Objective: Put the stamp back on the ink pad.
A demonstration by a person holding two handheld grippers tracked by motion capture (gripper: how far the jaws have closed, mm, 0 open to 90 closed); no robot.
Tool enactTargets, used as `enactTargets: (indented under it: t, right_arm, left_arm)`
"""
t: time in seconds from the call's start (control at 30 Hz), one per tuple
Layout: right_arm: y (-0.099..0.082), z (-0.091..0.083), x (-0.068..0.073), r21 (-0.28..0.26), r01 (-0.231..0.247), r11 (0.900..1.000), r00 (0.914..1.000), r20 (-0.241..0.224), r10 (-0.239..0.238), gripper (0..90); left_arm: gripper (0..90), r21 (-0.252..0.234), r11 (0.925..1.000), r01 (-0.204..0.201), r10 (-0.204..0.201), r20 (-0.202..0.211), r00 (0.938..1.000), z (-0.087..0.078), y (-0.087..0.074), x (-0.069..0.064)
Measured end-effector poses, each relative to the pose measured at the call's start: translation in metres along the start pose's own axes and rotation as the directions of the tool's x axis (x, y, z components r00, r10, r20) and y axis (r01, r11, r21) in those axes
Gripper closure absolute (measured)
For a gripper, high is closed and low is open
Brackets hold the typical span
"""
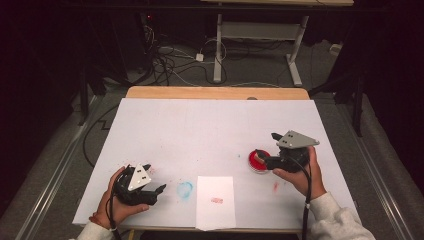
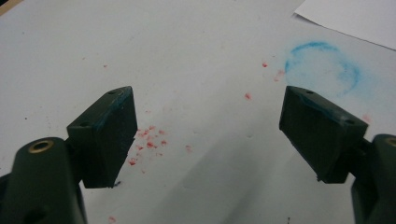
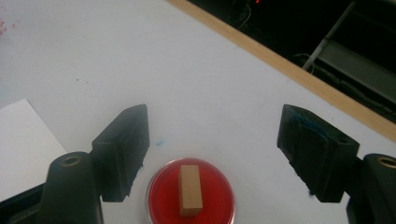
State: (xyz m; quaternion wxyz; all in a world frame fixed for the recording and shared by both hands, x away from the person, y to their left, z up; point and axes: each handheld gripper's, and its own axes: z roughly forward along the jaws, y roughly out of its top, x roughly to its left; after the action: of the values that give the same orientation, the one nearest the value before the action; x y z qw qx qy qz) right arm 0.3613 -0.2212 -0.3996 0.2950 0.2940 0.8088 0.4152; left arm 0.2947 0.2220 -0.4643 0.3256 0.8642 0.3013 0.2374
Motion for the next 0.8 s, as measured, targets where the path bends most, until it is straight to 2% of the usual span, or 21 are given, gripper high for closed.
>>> enactTargets:
  t: [0.07,0.13,0.23,0.5,0.57,0.8]
  right_arm:
    - [-0.002,-0.004,0.001,-0.013,0.001,0.9999,1.0,0.001,-0.001,25.1]
    - [-0.004,-0.008,0.003,-0.028,0.001,0.9996,0.9997,0.023,0.0,25.1]
    - [-0.009,-0.015,0.005,-0.053,0.008,0.9986,0.9997,0.022,-0.006,25.0]
    - [-0.02,-0.029,0.008,-0.131,0.006,0.9913,0.9984,0.056,0.002,25.0]
    - [-0.022,-0.032,0.009,-0.139,0.01,0.9903,0.9986,0.053,-0.002,25.1]
    - [-0.03,-0.043,0.011,-0.162,0.025,0.9865,0.9948,0.101,-0.008,24.0]
  left_arm:
    - [18.9,-0.001,1.0,-0.002,0.002,-0.001,1.0,0.0,0.0,0.0]
    - [18.8,-0.008,0.9999,-0.01,0.01,-0.005,0.9999,-0.001,0.0,0.001]
    - [18.8,-0.007,1.0,0.001,-0.001,-0.004,1.0,-0.001,0.0,0.001]
    - [18.9,-0.011,0.9999,-0.008,0.008,-0.007,0.9999,-0.001,0.001,0.001]
    - [18.9,-0.012,0.9999,-0.007,0.007,-0.009,0.9999,-0.001,0.001,0.001]
    - [18.8,-0.009,1.0,0.002,-0.002,-0.005,1.0,0.0,0.001,0.001]
